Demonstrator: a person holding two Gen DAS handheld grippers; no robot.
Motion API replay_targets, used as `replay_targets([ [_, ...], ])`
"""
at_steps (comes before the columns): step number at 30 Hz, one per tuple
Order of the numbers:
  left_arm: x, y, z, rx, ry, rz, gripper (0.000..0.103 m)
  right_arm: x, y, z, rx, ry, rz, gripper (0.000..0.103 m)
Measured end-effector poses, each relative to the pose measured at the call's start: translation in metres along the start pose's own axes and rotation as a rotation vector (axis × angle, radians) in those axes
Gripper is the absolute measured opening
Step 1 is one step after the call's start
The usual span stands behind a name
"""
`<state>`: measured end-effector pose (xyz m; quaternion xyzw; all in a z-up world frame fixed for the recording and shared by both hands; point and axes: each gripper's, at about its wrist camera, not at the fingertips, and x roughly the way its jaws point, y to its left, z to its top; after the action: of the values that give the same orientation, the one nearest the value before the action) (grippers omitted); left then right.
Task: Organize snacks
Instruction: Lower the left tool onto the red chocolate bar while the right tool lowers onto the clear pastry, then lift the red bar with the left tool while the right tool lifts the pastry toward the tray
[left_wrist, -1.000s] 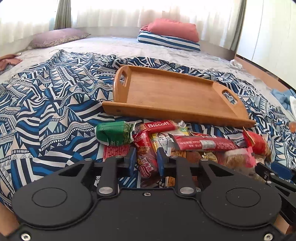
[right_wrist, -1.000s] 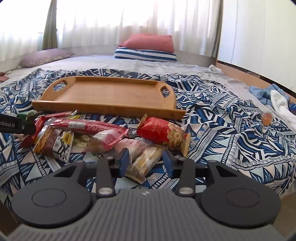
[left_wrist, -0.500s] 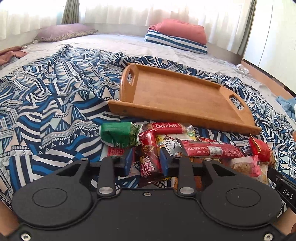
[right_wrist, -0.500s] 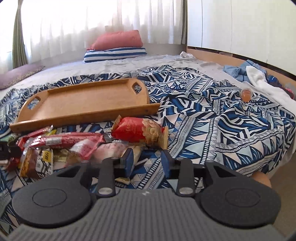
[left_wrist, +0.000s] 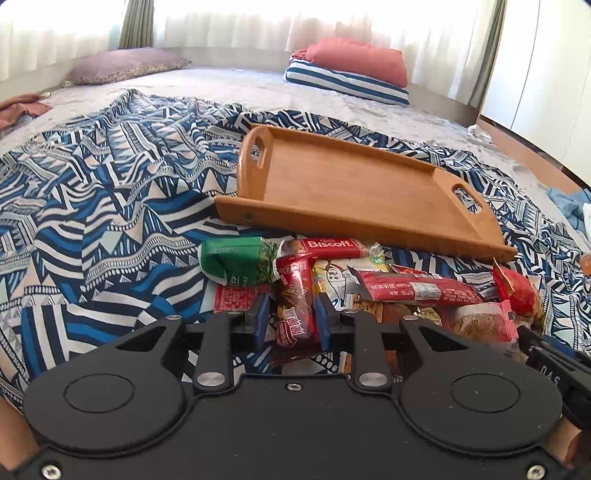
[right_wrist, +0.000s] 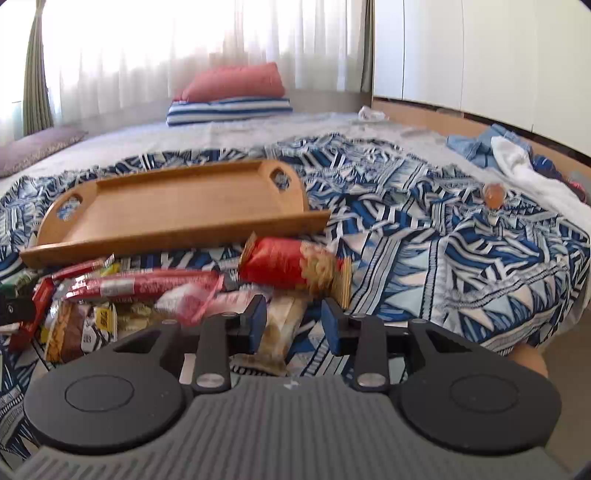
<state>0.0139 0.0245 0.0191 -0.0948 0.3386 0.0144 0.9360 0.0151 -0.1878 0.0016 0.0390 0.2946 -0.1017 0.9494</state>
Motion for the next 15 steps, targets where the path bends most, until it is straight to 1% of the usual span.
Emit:
replay_targets([
  [3,0.002,-0.001,-0.001,0.004,0.003,-0.005,0.026,0.001,0.005,-0.002,-0.019,-0.001,0.005,0.040],
  [6,0.005,-0.002,0.000,0.009,0.009,-0.032,0.034,0.003,0.008,-0.004,-0.030,0.002,0.007,0.038],
  [11,0.012,0.000,0.004,-0.014,0.010,-0.044,0.034,0.009,0.011,-0.005,-0.038,0.012,0.011,0.037],
  [13,0.018,0.006,0.005,-0.058,0.028,-0.082,0.034,0.010,0.010,-0.007,-0.035,0.008,0.017,0.035],
  [14,0.022,0.012,0.005,-0.114,0.050,-0.113,0.032,0.010,0.009,-0.007,-0.035,0.004,0.021,0.035],
  [15,0.025,0.020,0.005,-0.182,0.063,-0.145,0.025,0.009,0.008,-0.007,-0.034,0.001,0.026,0.034],
])
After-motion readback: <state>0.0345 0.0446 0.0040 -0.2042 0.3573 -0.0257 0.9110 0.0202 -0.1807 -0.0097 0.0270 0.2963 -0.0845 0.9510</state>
